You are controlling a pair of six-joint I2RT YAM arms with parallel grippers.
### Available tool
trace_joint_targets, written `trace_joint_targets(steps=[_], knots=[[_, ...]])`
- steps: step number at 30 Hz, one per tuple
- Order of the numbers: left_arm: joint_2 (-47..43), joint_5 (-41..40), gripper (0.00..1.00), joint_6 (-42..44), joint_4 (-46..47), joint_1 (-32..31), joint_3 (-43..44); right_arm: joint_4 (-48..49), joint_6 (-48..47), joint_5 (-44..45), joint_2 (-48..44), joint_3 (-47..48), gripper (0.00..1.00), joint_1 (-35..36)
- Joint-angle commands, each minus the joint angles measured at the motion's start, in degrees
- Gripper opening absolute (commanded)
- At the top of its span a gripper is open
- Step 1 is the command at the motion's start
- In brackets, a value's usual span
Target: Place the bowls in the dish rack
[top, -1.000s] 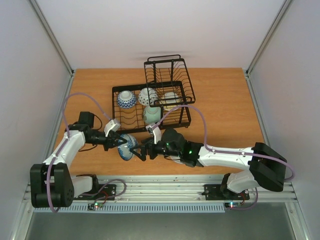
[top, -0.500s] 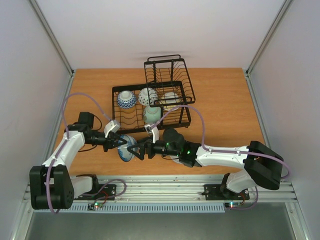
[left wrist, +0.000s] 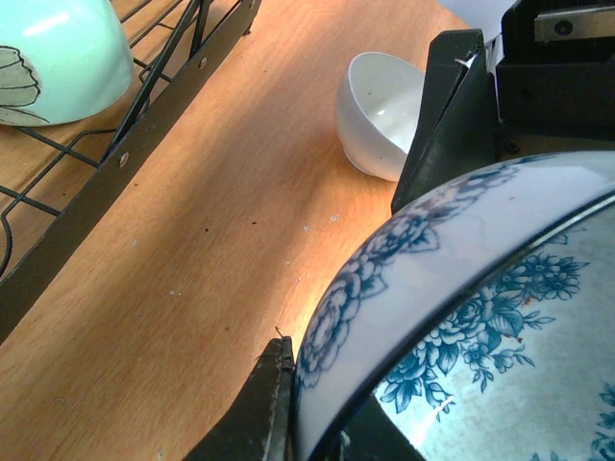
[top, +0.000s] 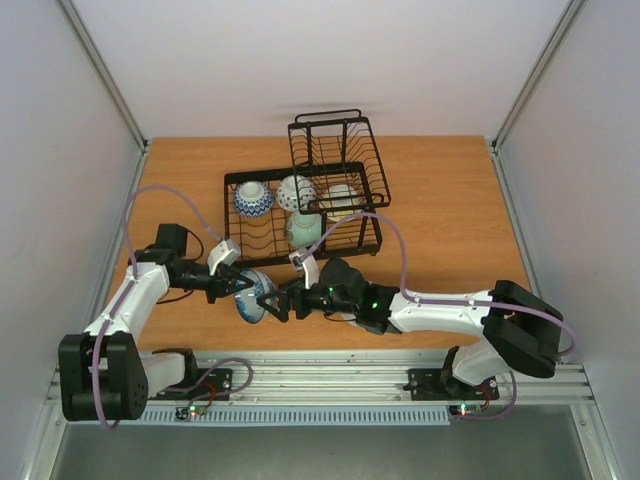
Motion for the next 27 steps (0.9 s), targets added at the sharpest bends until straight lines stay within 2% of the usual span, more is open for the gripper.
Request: trace_joint_targets(steps=[1,6,12,16,17,18,19,21,24,27], knots=[[-0.4,3.8,0.01,-0.4,0.6,0.1,1.3,2.1,-0.2,-1.8,1.9,0.9,0.97,0.3],[-0.6,3.8,0.00,-0.4,0.5,0.1,1.3,5.3,0.6,-5.0,3.0,1.0,0.82,0.3],[-0.9,3.9,0.01,-0.3,0.5,0.2,1.3,5.3,0.5,-5.4,2.9,1.3,0.35,0.3],[-1.1,3.5,0.01,-0.9,1.4,0.2,1.0,1.1,-1.5,-3.9,1.8,2.7,0.05,0.6],[-1.3,3.1,0.05,-1.5,2.6,0.2,0.8,-0.7,-2.3,-3.0,1.4,3.1,0.02,0.7],[-1.7,2.6,0.12,-2.8,4.0,0.1,0.4,-2.2,-3.2,-2.3,0.8,3.4,0.01,0.9],[-2.1,2.0,0.25,-3.7,5.2,0.2,0.0,-4.4,-4.0,-1.1,0.2,3.8,0.01,1.0],[-3.3,0.7,0.43,-6.4,7.7,0.2,-0.7,-8.0,-6.1,1.1,-1.0,4.7,0.01,1.2],[-5.0,-1.1,0.59,-9.3,11.1,0.2,-1.9,-13.6,-8.9,4.8,-2.7,6.4,0.01,1.4],[-6.5,-3.6,0.70,-12.6,15.0,0.2,-3.1,-20.4,-12.1,8.9,-3.1,9.7,0.01,1.6]])
